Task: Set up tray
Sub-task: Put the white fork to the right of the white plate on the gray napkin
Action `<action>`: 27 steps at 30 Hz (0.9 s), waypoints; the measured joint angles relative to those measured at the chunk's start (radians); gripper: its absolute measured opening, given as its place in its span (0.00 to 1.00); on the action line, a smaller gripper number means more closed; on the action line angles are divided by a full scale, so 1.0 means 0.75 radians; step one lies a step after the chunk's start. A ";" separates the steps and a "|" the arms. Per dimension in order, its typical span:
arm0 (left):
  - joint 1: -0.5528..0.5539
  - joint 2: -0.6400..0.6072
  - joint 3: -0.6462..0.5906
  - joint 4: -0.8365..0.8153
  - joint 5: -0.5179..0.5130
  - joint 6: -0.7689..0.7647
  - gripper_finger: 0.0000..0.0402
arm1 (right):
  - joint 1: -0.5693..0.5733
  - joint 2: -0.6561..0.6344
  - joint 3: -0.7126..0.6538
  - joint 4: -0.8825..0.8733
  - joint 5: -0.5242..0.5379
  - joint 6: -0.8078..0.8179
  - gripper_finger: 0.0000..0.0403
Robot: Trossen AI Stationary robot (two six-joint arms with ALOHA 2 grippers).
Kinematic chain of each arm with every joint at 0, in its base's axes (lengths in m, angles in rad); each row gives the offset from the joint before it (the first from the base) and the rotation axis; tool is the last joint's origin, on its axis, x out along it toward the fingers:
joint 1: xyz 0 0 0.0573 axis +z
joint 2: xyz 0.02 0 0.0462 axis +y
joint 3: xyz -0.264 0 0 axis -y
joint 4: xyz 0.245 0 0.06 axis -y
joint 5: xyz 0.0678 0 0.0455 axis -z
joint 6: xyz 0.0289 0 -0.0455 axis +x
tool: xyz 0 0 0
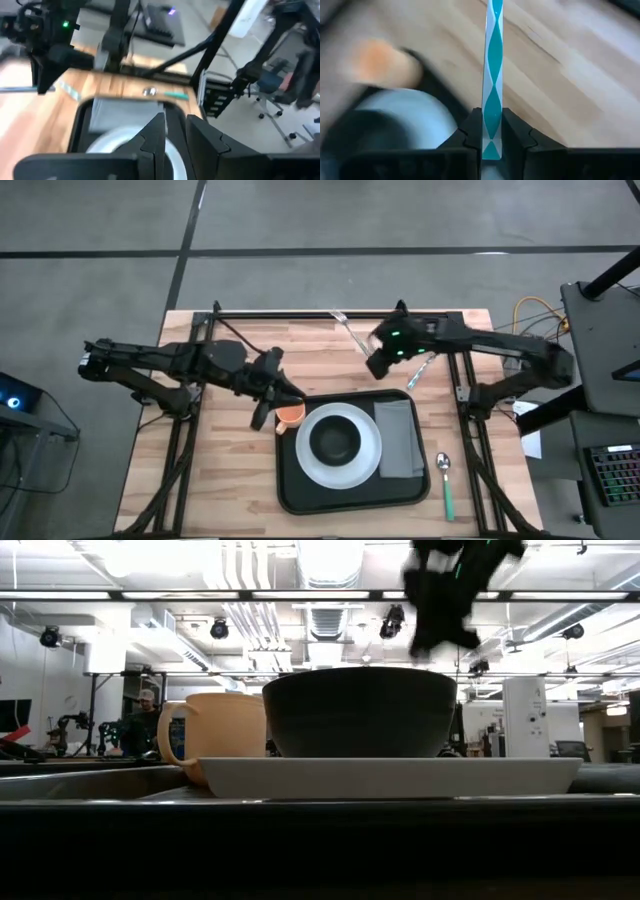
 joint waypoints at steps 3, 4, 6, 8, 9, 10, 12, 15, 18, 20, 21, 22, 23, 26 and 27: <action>0.000 0.000 0.000 0.058 0.015 0.101 0.15 | 0.062 -0.150 0.085 0.035 -0.062 -0.004 0.08; 0.000 0.000 0.000 0.074 0.016 0.130 0.15 | 0.087 -0.190 0.115 0.063 -0.082 -0.004 0.08; 0.000 0.001 -0.001 0.128 0.039 0.180 0.15 | 0.146 -0.257 0.168 0.171 -0.116 -0.006 0.08; 0.001 0.006 -0.001 0.230 0.106 0.227 0.15 | 0.217 -0.291 0.212 0.297 -0.131 -0.008 0.08; 0.000 0.008 -0.001 0.277 0.138 0.244 0.15 | 0.256 -0.292 0.233 0.355 -0.133 -0.008 0.08; 0.000 0.012 -0.001 0.327 0.163 0.254 0.15 | 0.297 -0.287 0.258 0.413 -0.138 -0.010 0.08; -0.001 0.014 -0.001 0.425 0.209 0.271 0.15 | 0.374 -0.251 0.306 0.487 -0.144 -0.029 0.08; 0.000 0.014 -0.002 0.528 0.226 0.284 0.18 | 0.468 -0.168 0.377 0.571 -0.145 -0.052 0.08; 0.000 0.014 -0.002 0.548 0.226 0.285 0.24 | 0.534 -0.062 0.438 0.687 -0.174 -0.073 0.08; 0.000 0.014 -0.002 0.547 0.226 0.279 0.28 | 0.564 0.019 0.493 0.772 -0.219 -0.092 0.08; 0.000 0.014 -0.002 0.548 0.226 0.272 0.31 | 0.576 0.062 0.529 0.792 -0.243 -0.107 0.08; 0.000 0.014 -0.002 0.552 0.226 0.260 0.33 | 0.590 0.102 0.562 0.802 -0.267 -0.121 0.08; 0.000 0.014 -0.002 0.555 0.226 0.256 0.35 | 0.600 0.141 0.596 0.806 -0.281 -0.130 0.08; -0.001 0.010 -0.003 0.586 0.226 0.252 0.40 | 0.623 0.233 0.672 0.801 -0.311 -0.151 0.08; -0.001 0.007 -0.003 0.608 0.226 0.251 0.41 | 0.632 0.256 0.699 0.802 -0.312 -0.163 0.08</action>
